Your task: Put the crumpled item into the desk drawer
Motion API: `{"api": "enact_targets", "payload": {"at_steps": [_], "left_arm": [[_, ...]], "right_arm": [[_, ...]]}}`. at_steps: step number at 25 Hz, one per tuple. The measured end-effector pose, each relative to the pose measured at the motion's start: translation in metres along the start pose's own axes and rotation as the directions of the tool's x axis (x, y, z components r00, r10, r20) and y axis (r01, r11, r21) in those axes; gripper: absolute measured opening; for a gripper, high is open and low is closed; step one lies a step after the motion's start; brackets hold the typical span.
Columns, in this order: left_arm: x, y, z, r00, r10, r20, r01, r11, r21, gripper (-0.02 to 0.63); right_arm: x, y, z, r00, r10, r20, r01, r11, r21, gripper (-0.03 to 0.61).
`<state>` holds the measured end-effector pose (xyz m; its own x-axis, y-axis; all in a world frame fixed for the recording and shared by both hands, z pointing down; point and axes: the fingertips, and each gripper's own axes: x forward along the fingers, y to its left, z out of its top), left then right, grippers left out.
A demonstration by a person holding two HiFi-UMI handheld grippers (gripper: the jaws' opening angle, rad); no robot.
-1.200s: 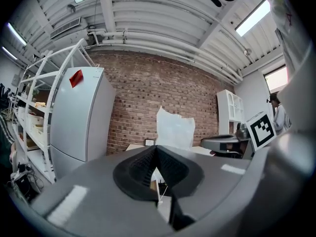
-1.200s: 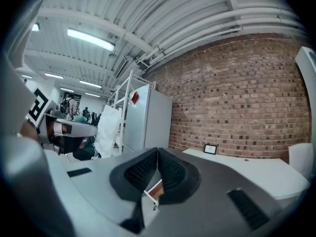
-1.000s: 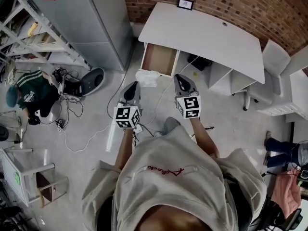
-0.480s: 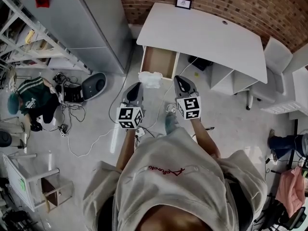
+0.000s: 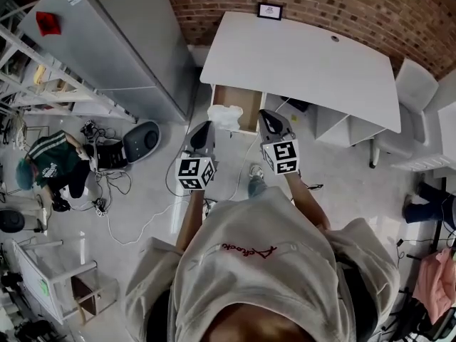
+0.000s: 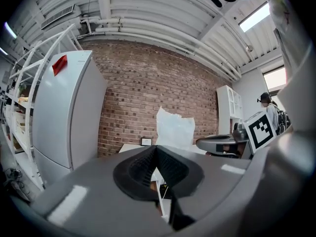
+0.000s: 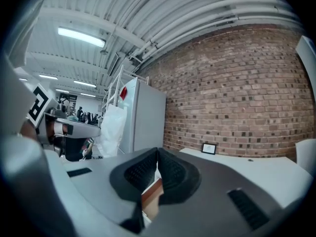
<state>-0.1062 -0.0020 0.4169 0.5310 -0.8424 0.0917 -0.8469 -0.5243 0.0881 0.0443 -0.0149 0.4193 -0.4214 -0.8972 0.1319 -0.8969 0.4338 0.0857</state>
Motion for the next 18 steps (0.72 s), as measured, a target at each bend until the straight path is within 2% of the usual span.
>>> {"api": "enact_targets", "payload": {"at_steps": [7, 18], "left_arm": [[0.068, 0.02, 0.019, 0.999, 0.034, 0.008, -0.034, 0.999, -0.005, 0.008], [0.156, 0.04, 0.015, 0.997, 0.062, -0.05, -0.062, 0.998, -0.009, 0.008]], "right_arm": [[0.06, -0.049, 0.014, 0.999, 0.04, 0.002, -0.04, 0.999, -0.017, 0.012], [0.128, -0.112, 0.001, 0.997, 0.077, -0.028, -0.076, 0.997, 0.016, 0.012]]}}
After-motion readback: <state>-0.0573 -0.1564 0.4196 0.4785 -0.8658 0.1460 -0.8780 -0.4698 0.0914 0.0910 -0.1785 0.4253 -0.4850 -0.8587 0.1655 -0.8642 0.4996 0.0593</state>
